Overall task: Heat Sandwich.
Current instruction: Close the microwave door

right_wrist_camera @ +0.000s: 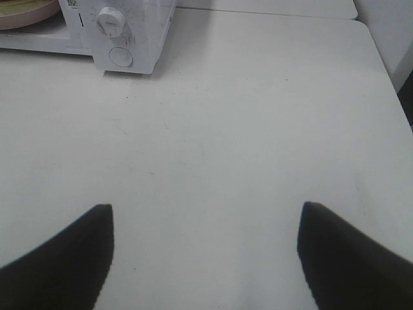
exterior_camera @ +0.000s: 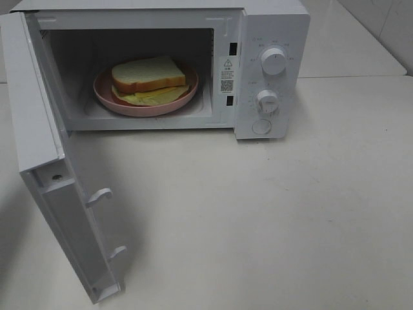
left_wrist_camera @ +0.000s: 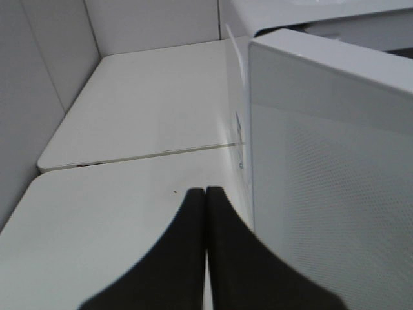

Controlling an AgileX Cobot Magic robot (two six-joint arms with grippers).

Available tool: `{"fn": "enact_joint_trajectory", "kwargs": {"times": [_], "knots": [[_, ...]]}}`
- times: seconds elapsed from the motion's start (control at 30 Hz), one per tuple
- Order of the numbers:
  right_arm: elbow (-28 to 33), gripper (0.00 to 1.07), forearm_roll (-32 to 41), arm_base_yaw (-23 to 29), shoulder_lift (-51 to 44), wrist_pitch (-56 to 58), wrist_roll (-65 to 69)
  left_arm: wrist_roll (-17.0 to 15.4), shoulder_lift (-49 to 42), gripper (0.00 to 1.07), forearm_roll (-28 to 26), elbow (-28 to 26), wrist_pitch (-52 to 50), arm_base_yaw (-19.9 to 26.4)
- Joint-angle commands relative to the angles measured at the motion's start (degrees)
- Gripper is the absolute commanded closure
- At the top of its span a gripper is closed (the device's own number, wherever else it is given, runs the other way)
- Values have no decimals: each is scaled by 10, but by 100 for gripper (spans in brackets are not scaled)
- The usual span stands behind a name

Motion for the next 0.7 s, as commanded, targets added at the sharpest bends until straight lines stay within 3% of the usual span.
{"fn": "enact_joint_trajectory", "kwargs": {"times": [0.03, 0.4, 0.47, 0.57, 0.7], "knots": [[1, 32, 1, -4, -15, -7, 4, -28, 37, 107, 46, 0, -43, -1], [1, 32, 1, -4, -15, -7, 4, -80, 119, 107, 104, -30, -108, -1], [1, 32, 1, -4, -15, -7, 4, -105, 142, 107, 142, -32, -131, -1], [1, 32, 1, -4, -15, -7, 5, -111, 149, 107, 147, -32, -136, -1], [1, 32, 1, -4, -15, -7, 5, -113, 162, 107, 133, -44, -139, -47]]}}
